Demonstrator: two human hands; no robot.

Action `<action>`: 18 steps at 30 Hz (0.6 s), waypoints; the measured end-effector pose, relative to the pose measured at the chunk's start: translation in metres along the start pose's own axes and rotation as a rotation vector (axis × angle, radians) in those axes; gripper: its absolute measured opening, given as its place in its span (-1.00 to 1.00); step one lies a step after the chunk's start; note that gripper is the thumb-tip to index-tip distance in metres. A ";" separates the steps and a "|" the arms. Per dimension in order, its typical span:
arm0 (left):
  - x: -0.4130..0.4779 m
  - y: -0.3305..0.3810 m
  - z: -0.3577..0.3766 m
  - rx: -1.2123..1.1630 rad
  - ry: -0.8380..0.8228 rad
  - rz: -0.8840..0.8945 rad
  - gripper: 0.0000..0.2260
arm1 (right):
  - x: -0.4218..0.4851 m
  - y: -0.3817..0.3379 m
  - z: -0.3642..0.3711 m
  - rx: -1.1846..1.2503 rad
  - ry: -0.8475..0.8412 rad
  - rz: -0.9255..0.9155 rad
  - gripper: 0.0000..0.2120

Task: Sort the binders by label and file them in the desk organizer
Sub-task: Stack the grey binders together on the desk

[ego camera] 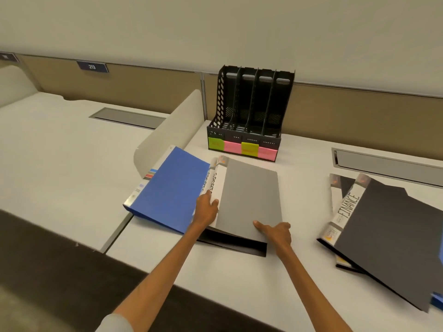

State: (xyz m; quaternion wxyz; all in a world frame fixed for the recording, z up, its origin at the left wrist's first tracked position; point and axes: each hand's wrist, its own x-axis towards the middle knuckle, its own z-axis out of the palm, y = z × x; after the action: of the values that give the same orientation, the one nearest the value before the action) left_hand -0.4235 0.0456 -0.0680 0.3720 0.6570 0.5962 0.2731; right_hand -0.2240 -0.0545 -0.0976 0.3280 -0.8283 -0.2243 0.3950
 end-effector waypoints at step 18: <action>-0.007 -0.034 -0.011 0.136 -0.059 -0.002 -0.59 | -0.016 0.001 0.046 -0.437 0.188 -0.081 -0.14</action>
State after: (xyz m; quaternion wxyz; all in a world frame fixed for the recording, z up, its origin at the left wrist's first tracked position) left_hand -0.4529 0.0411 -0.0894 0.3440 0.6880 0.6028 0.2122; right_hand -0.2705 -0.0483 -0.1115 0.1761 -0.9030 -0.3061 0.2447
